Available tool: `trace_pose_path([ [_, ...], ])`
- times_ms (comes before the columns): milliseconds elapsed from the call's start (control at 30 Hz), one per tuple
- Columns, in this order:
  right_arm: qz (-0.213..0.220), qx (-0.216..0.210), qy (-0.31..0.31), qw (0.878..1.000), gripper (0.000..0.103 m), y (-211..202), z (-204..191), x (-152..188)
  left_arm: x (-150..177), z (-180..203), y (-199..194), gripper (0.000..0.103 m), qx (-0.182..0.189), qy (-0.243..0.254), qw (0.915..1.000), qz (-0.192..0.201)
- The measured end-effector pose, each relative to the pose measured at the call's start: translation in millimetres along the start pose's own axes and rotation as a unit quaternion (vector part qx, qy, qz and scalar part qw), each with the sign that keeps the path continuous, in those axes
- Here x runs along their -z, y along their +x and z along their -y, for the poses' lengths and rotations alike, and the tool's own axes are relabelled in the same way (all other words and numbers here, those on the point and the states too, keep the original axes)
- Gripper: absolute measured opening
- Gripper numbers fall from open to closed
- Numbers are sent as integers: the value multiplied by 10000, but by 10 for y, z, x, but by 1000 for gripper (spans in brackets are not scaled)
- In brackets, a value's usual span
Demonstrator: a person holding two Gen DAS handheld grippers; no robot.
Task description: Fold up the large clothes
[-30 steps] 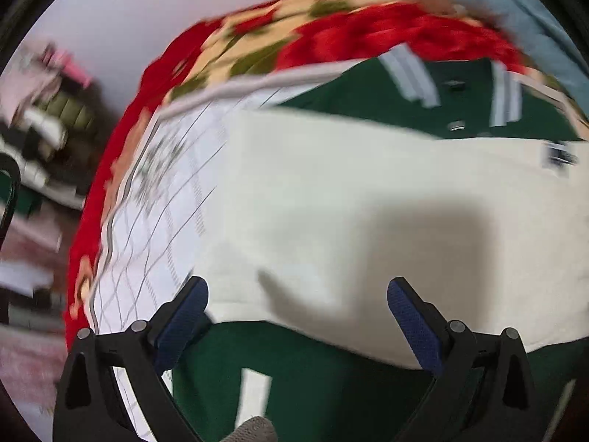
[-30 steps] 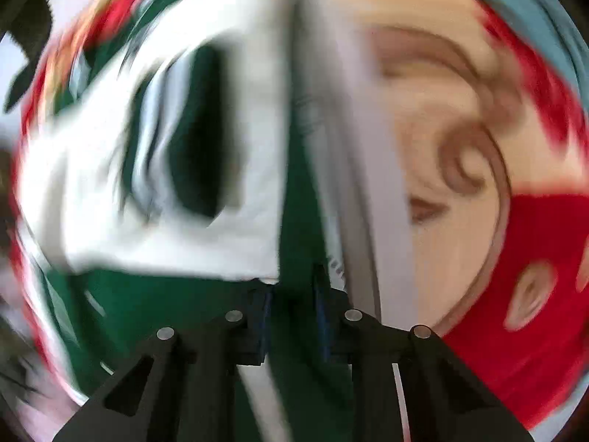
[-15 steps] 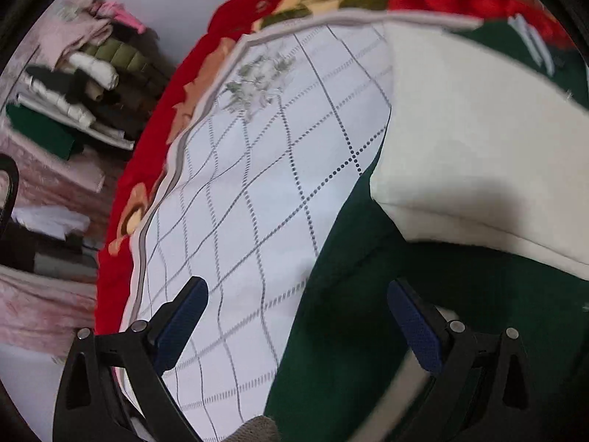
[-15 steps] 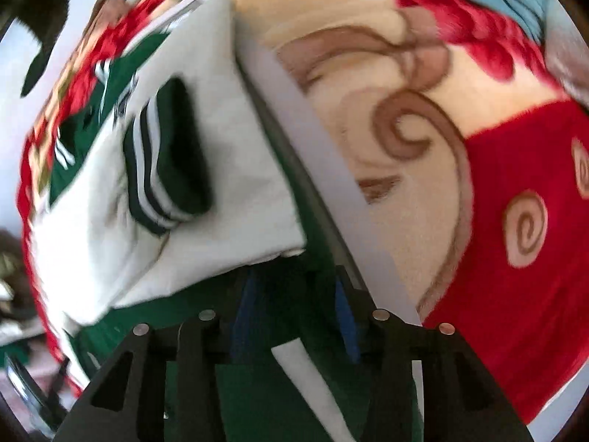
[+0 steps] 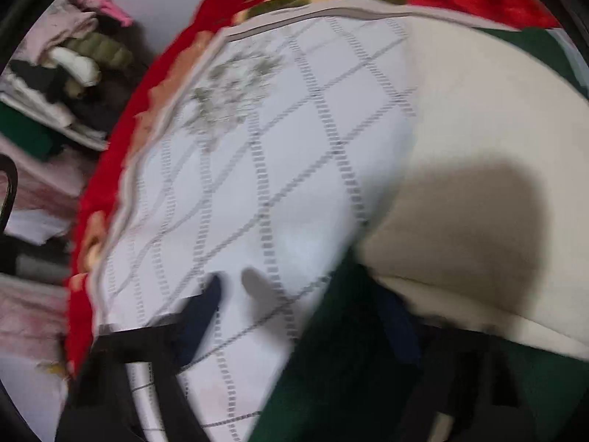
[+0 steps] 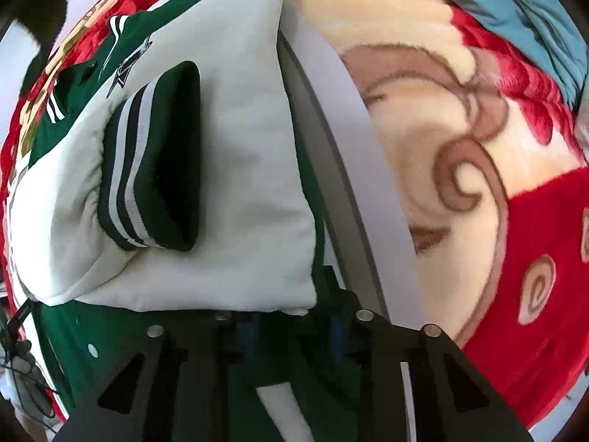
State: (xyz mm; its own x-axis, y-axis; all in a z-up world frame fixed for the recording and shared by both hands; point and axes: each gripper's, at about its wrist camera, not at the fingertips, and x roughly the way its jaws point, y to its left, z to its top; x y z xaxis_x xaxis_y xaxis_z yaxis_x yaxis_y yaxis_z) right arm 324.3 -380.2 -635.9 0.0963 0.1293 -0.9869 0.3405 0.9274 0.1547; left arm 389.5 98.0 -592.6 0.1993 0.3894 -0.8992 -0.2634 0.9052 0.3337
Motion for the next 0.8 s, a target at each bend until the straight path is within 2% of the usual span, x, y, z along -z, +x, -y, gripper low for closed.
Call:
trace_pose_path([
  [33,12,-35,22,10000,29,5,-15,-6,6,62,-32,18,165,131,9998,53],
  [100,20,-103,74,9999,28,33,-26,-12,16,179,-65,10,119,396,9990,157],
  [133,20,-95,85,9999,27,45,68,-67,20,162,-65,9,193,343,9990,200],
  [167,30,-104,119,9999,25,85,-9,-139,21,129,-61,9,259,271,9991,217],
  [233,76,-185,193,9996,16,73,-28,-108,34,25,-83,7,409,127,9987,293],
  [333,128,-293,180,9993,14,4,-133,-88,72,-76,-147,7,395,105,9983,426],
  [467,68,-615,81,9981,14,-53,-363,-111,170,-387,-152,7,354,-67,9988,346],
  [533,-13,-889,49,9960,13,-74,-511,-123,266,-626,-149,7,281,-173,9991,259],
  [600,-140,-1393,138,9901,13,-143,-657,-82,367,-830,-131,7,182,-212,9995,173],
  [667,-197,-1612,451,9857,13,-133,-630,-17,482,-992,-70,7,107,-253,9996,39],
  [733,-377,-1521,916,9834,13,103,-474,20,562,-1037,31,11,183,-243,9993,-197],
  [800,-680,-1215,1064,9845,13,394,-440,47,580,-988,58,14,179,-180,9993,-284],
])
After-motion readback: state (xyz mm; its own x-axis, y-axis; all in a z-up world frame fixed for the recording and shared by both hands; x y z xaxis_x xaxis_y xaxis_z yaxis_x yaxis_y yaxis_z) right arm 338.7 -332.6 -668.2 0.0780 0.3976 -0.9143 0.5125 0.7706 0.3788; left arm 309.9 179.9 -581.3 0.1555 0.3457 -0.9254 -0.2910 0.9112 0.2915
